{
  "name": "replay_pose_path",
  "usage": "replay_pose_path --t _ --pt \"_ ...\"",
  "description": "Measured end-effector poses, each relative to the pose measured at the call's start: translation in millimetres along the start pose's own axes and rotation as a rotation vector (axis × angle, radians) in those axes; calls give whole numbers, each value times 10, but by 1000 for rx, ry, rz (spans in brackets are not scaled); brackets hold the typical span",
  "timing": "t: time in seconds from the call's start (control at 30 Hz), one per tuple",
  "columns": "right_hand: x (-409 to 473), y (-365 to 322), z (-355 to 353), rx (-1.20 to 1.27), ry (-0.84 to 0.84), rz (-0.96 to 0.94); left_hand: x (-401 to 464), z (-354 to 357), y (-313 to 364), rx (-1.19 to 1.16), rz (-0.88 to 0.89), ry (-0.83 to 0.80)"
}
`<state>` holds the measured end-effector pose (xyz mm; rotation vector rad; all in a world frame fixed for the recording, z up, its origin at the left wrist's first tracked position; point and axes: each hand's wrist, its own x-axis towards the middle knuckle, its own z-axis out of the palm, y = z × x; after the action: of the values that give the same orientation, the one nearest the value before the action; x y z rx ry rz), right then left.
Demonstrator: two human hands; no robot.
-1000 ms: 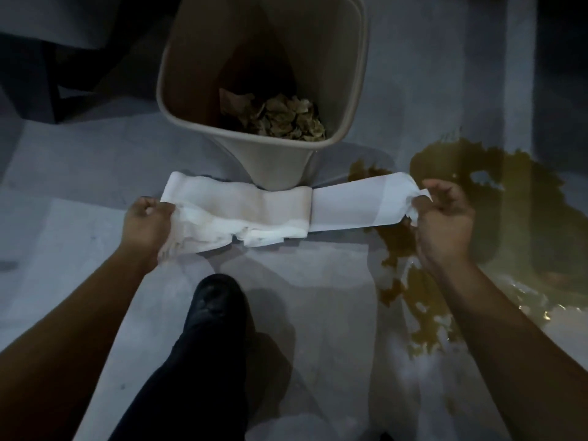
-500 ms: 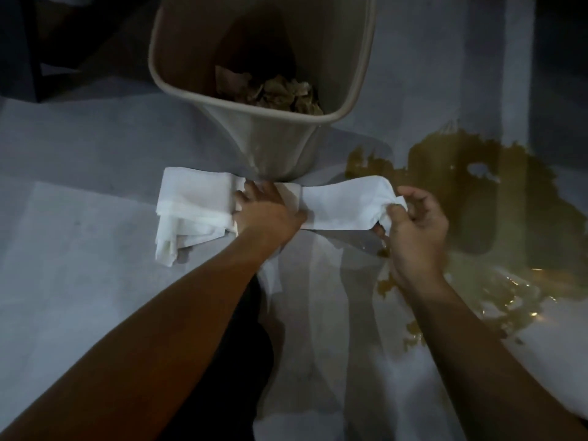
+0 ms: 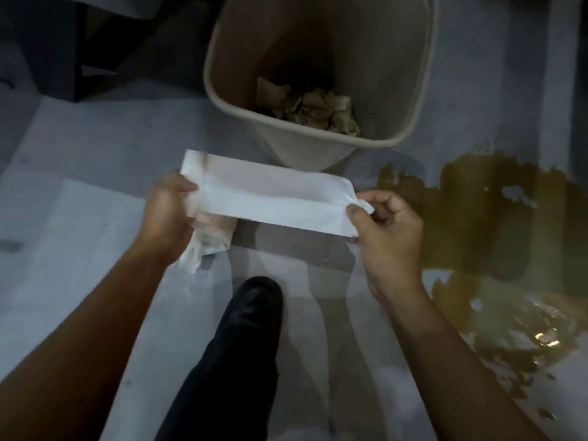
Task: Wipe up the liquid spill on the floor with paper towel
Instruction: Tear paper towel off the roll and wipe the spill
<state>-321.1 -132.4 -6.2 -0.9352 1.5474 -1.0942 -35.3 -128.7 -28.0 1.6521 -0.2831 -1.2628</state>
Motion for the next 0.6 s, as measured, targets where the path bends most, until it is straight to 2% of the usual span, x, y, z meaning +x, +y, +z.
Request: replay_pose_path --t 0.07,0.13,0.3,0.47,0.6 --pt "0 4 15 36 73 -21 67 -335 86 -182 -68 7" --pt "25 29 -118 62 165 -7 94 -562 101 -225 -104 37" --pt "155 63 -538 69 299 50 63 -604 17 -166 -126 9" --pt "452 117 -921 52 479 94 136 -584 79 -236 -122 27" --pt "585 197 -1126 9 531 96 153 -476 121 -235 -120 -28"
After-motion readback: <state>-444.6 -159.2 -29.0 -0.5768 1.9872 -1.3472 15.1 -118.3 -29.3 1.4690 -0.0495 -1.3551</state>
